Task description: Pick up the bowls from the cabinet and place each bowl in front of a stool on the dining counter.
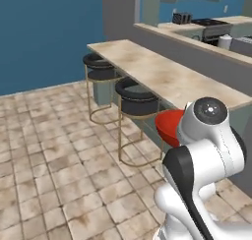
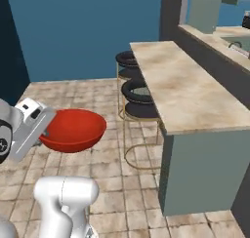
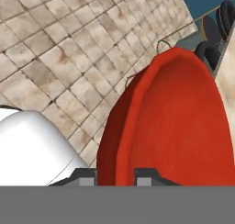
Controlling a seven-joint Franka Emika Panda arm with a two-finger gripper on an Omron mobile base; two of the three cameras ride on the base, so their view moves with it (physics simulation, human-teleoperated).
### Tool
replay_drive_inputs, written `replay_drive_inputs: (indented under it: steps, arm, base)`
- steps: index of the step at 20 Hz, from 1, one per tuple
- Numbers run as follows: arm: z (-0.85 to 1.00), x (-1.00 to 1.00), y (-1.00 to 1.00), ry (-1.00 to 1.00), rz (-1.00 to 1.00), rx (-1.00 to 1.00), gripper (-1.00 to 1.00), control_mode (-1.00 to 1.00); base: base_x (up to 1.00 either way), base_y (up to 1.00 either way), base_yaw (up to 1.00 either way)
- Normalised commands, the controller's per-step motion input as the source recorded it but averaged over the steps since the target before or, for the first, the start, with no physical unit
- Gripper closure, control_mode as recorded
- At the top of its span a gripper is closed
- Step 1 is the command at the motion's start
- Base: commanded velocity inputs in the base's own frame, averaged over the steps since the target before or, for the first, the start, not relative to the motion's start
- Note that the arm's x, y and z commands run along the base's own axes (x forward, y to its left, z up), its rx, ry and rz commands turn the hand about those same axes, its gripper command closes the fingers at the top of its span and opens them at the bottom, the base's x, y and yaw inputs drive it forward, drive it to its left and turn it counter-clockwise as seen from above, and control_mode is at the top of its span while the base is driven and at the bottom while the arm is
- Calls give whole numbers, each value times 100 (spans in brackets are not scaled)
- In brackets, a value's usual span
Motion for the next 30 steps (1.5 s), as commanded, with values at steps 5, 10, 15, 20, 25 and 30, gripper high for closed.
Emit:
replay_drive_inputs:
  steps: [5, 10, 15, 20, 25, 30]
  arm:
    - [0, 0, 0, 0, 0, 0, 100, 100]
    - [0, 0, 0, 0, 0, 0, 100, 100]
    - [0, 0, 0, 0, 0, 0, 100, 100]
    - [0, 0, 0, 0, 0, 0, 100, 100]
    - [0, 0, 0, 0, 0, 0, 100, 100]
    - [0, 0, 0, 0, 0, 0, 100, 100]
  base:
    - [36, 99, -62]
    - [25, 94, -67]
    - [26, 100, -60]
    - [18, 100, -44]
    - [14, 100, -41]
    - [21, 100, -50]
